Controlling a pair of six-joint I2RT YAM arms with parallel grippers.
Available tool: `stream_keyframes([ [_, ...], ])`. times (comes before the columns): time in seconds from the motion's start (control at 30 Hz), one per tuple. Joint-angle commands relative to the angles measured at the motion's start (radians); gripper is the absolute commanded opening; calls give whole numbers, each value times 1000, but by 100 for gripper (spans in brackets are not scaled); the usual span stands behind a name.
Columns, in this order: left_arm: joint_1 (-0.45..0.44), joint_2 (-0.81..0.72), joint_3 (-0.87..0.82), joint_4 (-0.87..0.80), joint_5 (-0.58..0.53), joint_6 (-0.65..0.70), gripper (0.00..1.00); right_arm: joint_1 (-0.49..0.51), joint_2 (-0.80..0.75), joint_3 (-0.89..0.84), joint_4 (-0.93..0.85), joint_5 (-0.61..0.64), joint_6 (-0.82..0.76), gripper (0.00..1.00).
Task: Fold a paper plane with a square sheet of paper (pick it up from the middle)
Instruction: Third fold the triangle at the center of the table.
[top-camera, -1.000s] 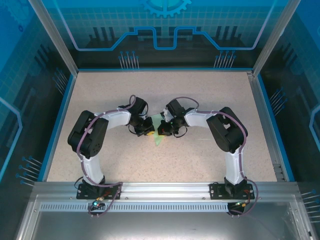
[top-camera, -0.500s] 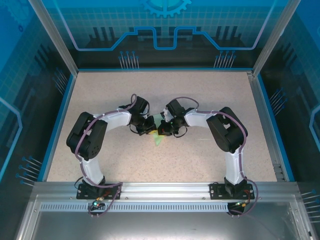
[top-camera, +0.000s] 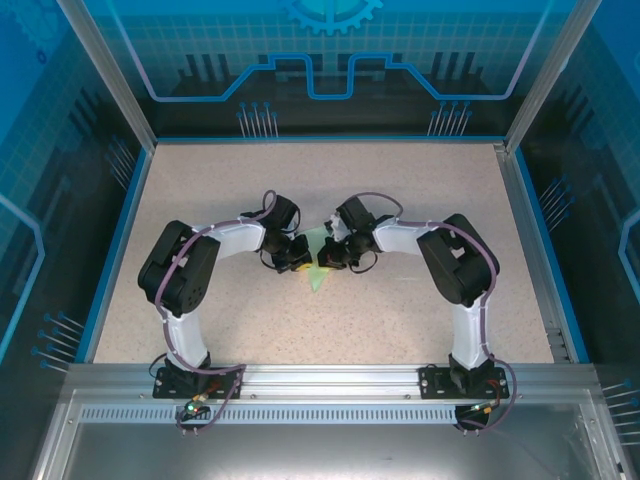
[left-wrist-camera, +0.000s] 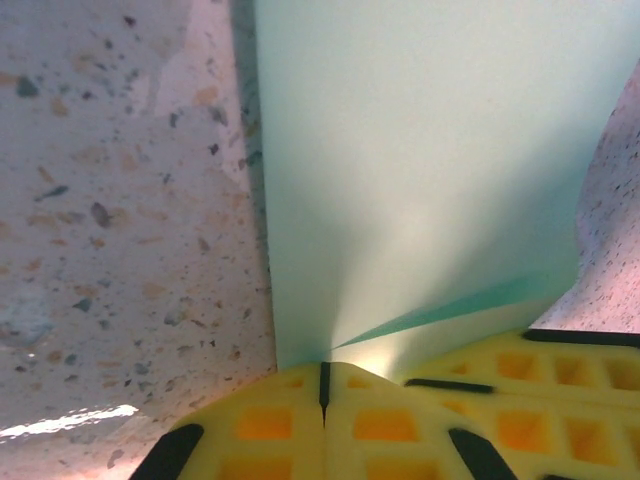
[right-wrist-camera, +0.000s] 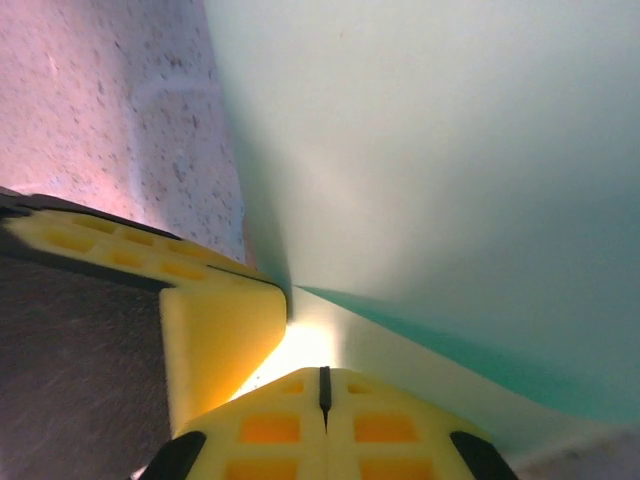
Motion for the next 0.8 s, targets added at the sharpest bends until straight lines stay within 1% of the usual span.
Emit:
stream_keyframes([
  [0.0, -1, 25, -14, -56, -82, 24, 0, -48, -75, -43, 67, -13, 10, 3],
  [0.13, -2, 29, -14, -56, -82, 24, 0, -80, -62, -93, 131, -52, 19, 4],
  [0.33, -1, 28, -17, -64, -94, 21, 0, -84, -21, -84, 135, -68, 16, 4],
  [0.77, -2, 31, -16, -96, -132, 22, 0, -107, 34, -60, 100, -26, 32, 2],
])
